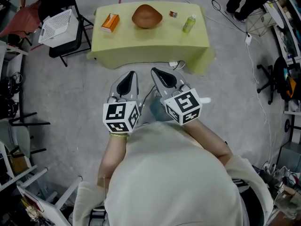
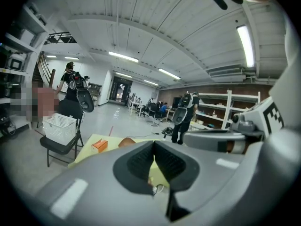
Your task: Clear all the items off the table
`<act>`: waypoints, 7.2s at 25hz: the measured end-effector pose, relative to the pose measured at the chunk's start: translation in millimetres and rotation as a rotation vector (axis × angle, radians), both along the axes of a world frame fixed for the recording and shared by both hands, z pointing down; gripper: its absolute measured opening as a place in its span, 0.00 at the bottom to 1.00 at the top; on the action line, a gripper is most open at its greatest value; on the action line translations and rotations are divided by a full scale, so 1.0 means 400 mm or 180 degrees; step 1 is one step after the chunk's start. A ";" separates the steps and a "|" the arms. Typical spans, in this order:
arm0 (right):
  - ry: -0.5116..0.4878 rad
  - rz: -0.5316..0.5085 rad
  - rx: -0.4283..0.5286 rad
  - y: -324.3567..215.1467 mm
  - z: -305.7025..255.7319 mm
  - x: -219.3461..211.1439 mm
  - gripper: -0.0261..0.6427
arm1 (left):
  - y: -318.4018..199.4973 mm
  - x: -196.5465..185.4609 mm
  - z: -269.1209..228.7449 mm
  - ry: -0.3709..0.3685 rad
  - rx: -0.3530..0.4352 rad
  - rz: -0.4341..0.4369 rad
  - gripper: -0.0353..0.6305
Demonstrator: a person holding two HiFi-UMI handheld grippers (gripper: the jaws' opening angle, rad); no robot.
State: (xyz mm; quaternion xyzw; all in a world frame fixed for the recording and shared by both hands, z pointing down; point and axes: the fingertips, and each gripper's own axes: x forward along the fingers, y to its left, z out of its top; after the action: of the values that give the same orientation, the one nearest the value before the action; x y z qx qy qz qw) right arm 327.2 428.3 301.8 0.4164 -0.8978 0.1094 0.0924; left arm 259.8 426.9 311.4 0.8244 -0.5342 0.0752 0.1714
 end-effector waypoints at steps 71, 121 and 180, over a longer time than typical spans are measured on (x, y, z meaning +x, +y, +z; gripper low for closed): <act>0.0337 0.0444 -0.0814 -1.026 0.346 0.203 0.04 | -1.015 0.096 0.353 0.0033 -0.0954 -0.0108 0.07; 0.0642 0.1320 -0.2049 -1.316 1.057 0.324 0.27 | -1.290 -0.040 1.049 -0.0244 -0.2102 -0.0396 0.39; 0.0616 0.1501 -0.1959 -1.254 0.919 0.339 0.11 | -1.215 -0.011 0.920 -0.0213 -0.2054 -0.0686 0.16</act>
State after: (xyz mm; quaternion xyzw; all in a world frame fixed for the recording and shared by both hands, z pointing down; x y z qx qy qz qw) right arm 462.6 -73.4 669.5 0.5723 -0.6900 0.3518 0.2693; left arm 255.5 -59.0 679.3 0.6635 -0.5722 0.2488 0.4128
